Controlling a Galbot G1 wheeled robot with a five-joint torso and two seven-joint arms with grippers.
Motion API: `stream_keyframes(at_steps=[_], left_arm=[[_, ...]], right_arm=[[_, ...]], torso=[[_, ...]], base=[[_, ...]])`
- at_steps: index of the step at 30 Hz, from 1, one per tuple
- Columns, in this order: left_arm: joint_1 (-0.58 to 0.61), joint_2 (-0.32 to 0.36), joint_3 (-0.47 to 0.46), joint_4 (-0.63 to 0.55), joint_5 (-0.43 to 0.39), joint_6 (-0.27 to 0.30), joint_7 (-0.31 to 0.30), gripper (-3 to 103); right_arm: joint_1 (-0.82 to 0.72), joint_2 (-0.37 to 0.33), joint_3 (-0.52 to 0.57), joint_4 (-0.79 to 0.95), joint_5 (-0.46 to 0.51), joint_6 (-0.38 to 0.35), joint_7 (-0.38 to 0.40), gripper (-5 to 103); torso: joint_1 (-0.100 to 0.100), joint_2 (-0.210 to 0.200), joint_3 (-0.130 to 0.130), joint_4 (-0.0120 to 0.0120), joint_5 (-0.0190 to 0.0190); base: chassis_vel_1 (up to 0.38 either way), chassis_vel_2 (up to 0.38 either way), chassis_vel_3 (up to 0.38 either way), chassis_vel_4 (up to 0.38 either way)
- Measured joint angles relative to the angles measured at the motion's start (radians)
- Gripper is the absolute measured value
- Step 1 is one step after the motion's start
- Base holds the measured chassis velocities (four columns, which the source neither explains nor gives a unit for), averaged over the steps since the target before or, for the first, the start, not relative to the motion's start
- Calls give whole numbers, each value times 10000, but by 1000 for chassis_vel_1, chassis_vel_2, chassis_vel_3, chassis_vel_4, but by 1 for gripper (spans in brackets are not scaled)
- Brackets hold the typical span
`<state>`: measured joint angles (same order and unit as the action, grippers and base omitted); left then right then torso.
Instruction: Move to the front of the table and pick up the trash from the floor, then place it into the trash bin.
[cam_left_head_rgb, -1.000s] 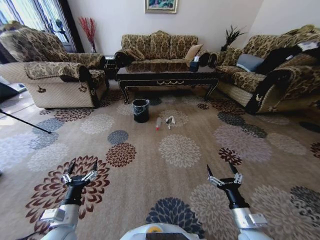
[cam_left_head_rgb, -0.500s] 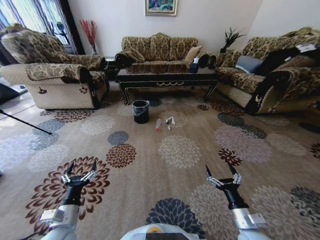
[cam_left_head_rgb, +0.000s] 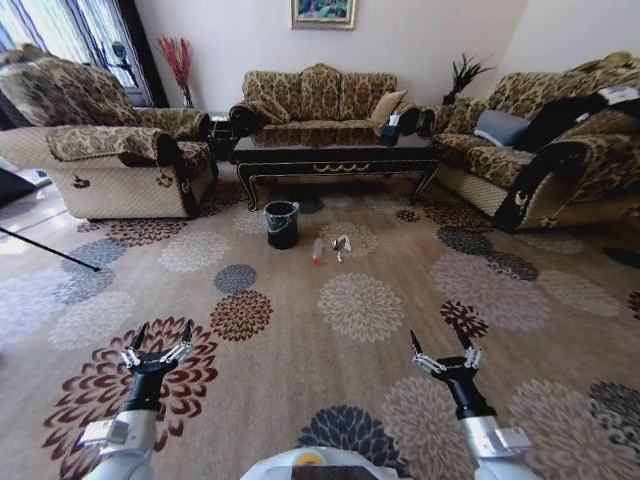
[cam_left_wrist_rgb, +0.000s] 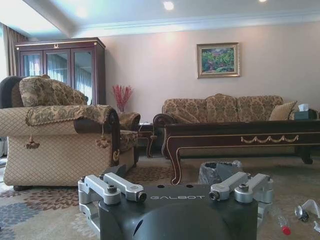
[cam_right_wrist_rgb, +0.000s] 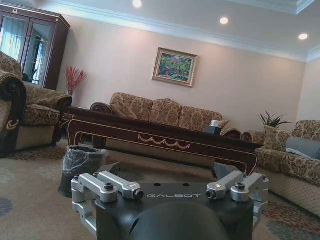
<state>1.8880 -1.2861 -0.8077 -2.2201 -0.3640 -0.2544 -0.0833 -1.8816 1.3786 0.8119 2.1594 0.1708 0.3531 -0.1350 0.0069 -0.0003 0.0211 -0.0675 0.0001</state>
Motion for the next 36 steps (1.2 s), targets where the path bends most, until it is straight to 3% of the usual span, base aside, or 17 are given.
stream_keyframes(at_steps=[8,14,36], left_arm=[[-33,7,-13,2,154,165,-36,100],[-132,-38,-53,21,295,448,-417,100],[-111,-192,-67,71,403,360,-476,100]], right_arm=[[-13,7,6,16,2,-8,22,100],[-21,24,-26,34,1,-13,33,100],[-37,-18,-17,105,36,-47,50,100]], torso=[[2,0,11,0,-1],[2,0,16,0,0],[4,0,28,0,0]], base=[[-133,143,118,-149],[-113,128,113,-126],[-118,121,124,-115]])
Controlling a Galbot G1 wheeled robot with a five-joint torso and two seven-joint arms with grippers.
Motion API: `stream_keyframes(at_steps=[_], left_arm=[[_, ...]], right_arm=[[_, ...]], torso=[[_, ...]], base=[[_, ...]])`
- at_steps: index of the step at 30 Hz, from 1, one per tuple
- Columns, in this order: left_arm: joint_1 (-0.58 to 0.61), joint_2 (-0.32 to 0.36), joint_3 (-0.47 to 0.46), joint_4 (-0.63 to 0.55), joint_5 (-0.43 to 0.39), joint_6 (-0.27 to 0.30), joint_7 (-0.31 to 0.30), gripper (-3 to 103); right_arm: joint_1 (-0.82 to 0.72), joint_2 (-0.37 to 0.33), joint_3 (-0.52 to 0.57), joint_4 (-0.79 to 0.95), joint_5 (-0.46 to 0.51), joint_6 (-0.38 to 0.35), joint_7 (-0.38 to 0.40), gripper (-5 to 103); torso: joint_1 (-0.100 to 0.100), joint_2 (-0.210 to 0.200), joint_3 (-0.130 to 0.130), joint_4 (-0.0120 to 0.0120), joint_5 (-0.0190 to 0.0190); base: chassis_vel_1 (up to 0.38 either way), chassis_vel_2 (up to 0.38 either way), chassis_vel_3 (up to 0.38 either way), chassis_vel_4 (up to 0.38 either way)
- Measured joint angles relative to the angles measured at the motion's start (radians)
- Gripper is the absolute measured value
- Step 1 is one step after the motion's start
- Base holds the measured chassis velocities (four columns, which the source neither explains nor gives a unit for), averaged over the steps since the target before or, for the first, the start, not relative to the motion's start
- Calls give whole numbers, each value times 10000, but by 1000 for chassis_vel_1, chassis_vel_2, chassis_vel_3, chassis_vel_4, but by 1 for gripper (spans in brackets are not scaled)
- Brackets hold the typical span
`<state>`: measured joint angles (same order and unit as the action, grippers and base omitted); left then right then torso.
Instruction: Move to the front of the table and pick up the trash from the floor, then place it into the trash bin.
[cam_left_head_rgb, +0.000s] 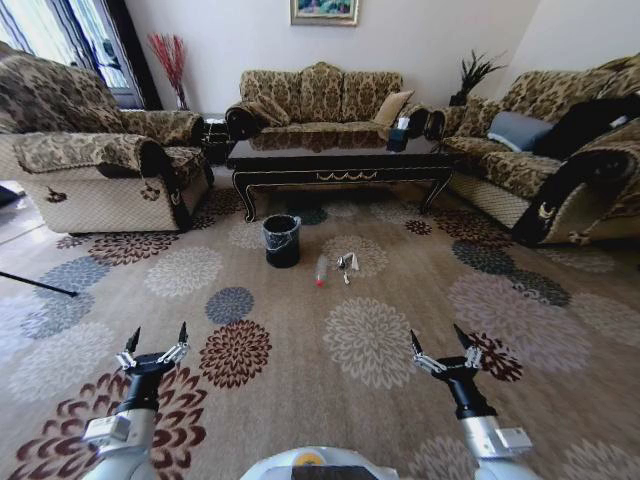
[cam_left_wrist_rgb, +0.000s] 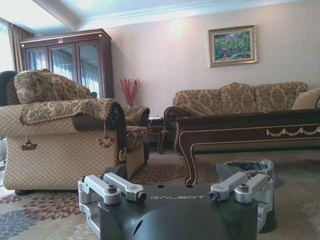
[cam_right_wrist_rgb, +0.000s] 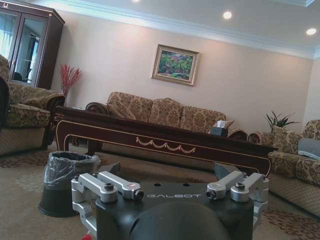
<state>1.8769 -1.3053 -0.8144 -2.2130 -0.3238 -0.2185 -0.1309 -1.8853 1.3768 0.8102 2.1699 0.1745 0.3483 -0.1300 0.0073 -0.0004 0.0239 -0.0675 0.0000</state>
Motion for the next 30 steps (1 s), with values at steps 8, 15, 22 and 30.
stream_keyframes(at_steps=[8,15,22,30], left_arm=[[35,-19,-41,45,-42,-87,-1,100],[95,-52,-60,47,-58,-147,-2,100],[136,-66,-80,48,-63,-179,-2,100],[176,-104,-84,1,-154,-203,17,100]], right_arm=[[-37,80,-97,-1,-87,-1,0,100],[-66,75,-102,11,-103,2,-6,100],[-91,84,-111,22,-124,8,-18,100],[-94,85,-108,89,-132,20,-2,100]], torso=[[0,0,2,-1,-1],[0,0,3,1,0],[0,0,4,-1,0],[0,0,6,0,-1]], base=[[-149,136,146,-155],[-129,141,147,-125],[-156,137,149,-132],[-176,187,180,-195]])
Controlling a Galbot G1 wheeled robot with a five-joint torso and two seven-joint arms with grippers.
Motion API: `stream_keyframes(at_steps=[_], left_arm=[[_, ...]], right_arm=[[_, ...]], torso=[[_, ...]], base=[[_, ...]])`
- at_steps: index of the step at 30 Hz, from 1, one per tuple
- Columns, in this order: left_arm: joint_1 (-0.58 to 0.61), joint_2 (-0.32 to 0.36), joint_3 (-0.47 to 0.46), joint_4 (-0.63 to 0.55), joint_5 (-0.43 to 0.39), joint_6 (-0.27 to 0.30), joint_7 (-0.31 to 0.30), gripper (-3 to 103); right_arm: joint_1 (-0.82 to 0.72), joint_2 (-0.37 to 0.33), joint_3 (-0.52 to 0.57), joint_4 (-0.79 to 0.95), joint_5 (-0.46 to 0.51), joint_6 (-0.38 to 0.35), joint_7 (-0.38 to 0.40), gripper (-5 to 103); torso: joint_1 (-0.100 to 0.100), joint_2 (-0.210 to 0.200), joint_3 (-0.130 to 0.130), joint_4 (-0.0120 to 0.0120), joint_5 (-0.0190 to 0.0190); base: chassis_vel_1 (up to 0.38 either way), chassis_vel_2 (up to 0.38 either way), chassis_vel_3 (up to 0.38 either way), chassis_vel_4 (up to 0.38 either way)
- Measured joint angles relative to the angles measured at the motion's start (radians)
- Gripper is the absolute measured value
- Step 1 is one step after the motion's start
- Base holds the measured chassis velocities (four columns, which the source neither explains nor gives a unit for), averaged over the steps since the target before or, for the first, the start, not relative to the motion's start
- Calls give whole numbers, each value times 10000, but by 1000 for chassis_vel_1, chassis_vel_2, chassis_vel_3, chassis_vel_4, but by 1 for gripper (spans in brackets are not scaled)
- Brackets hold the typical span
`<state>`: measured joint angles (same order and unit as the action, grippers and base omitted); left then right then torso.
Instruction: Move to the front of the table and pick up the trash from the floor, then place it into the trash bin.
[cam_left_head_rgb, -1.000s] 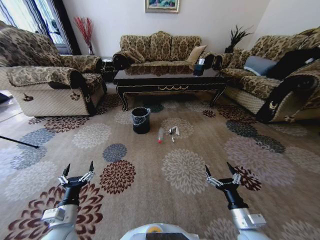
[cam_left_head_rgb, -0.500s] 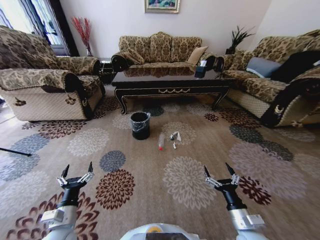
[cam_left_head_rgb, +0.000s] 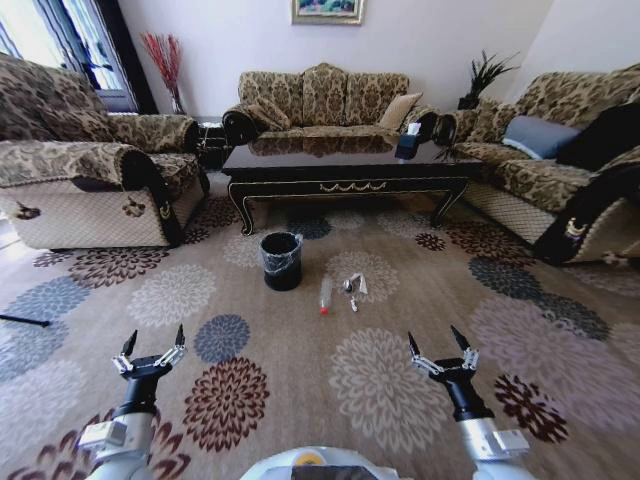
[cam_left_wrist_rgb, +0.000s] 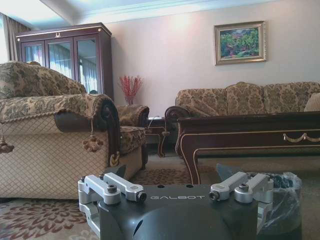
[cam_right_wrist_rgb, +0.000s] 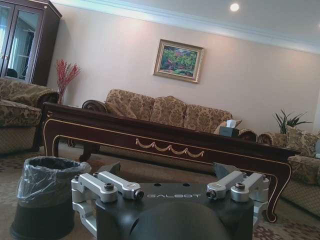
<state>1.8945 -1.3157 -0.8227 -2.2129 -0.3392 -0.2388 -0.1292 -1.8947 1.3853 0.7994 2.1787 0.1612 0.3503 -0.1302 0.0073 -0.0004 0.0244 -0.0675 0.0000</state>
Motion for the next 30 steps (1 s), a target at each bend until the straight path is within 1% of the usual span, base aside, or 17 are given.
stream_keyframes(at_steps=[8,9,10,13,30], left_arm=[[42,-48,-8,-32,-4,-45,15,100],[57,-54,-12,-33,-8,-59,21,103],[68,-59,-14,-33,-9,-67,24,101],[89,-69,-18,-33,-12,-86,29,99],[59,-26,-48,-24,-30,-117,37,99]], right_arm=[[-17,4,-5,5,-62,20,-2,100],[-19,6,-6,4,-69,26,-2,100],[-23,6,-6,4,-72,30,-2,100],[-28,2,-6,6,-76,34,-2,100],[-27,27,-46,8,-129,33,-2,100]], torso=[[1,1,0,1,1],[1,1,0,0,2],[1,1,0,0,1],[1,1,0,-2,0],[1,2,0,0,1]], base=[[-176,189,183,-186],[-199,165,175,-162],[-199,165,164,-181],[-190,158,163,-176],[-178,179,185,-176]])
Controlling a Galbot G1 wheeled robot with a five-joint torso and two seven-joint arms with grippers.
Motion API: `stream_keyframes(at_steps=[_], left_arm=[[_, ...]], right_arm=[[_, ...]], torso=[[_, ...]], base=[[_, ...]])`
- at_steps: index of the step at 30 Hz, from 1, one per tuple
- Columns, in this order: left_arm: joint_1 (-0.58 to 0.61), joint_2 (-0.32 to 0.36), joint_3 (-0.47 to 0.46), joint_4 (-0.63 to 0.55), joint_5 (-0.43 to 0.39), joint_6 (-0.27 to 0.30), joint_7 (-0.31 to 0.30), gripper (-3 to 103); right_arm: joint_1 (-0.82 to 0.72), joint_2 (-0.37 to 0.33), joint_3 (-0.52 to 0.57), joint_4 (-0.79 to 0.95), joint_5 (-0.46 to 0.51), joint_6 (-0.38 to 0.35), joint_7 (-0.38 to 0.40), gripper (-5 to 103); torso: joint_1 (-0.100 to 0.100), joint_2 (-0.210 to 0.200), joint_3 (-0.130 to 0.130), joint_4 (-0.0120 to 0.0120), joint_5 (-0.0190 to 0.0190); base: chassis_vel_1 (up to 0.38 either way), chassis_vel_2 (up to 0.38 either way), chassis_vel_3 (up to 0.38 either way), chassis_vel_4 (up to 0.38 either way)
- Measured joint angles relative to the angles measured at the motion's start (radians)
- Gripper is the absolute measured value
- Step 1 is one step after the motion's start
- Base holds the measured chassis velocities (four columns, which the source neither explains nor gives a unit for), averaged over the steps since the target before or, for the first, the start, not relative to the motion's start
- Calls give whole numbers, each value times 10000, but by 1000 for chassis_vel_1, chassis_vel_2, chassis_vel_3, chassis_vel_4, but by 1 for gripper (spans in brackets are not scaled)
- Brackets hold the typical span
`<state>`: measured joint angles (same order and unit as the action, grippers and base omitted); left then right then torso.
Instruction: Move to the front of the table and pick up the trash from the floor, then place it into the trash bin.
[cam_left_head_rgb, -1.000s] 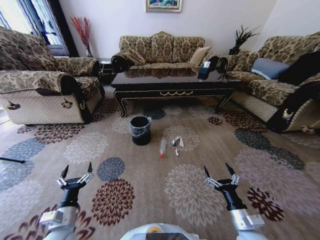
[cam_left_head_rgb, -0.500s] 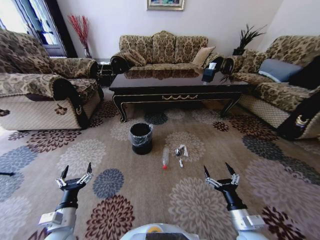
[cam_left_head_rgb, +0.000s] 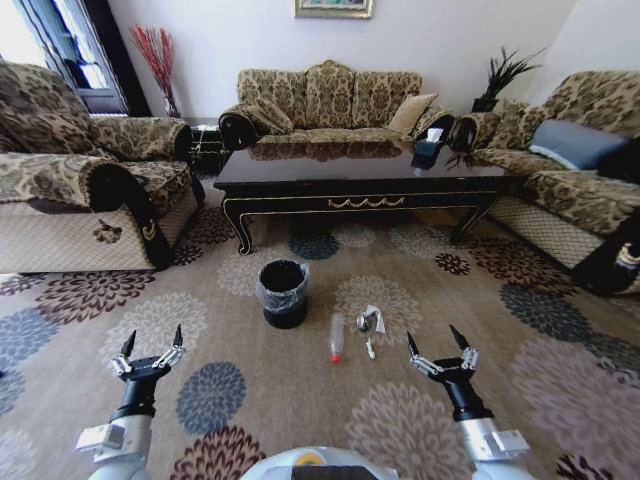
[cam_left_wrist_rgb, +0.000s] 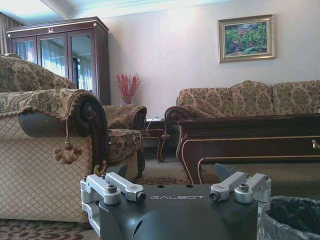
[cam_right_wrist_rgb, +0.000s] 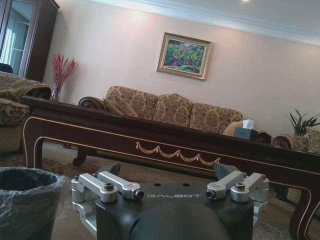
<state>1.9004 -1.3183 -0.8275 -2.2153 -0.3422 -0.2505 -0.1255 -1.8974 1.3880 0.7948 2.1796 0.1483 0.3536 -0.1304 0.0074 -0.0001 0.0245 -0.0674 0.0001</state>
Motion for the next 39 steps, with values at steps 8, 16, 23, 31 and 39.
stream_keyframes(at_steps=[8,16,23,31,39], left_arm=[[-48,22,4,0,0,20,2,99],[-110,40,43,-28,16,137,3,99],[-81,134,84,-76,80,273,6,97],[-454,934,474,-384,667,1283,-191,100],[-1901,2768,1812,-1162,-416,4587,-854,100]], right_arm=[[0,-30,24,3,-3,-6,5,100],[11,-88,41,1,61,10,97,100],[19,-74,0,-75,49,52,117,100],[-3,-297,64,-218,-28,68,85,100],[33,-504,191,-342,75,72,78,100]], torso=[[0,1,0,-1,-1],[0,1,3,-1,-3],[2,1,3,0,-3],[-3,2,-1,1,-1],[-2,1,0,-3,0]], base=[[-171,166,178,-174],[-180,181,189,-181],[-104,74,100,-97],[7,-10,-7,21],[0,0,0,0]])
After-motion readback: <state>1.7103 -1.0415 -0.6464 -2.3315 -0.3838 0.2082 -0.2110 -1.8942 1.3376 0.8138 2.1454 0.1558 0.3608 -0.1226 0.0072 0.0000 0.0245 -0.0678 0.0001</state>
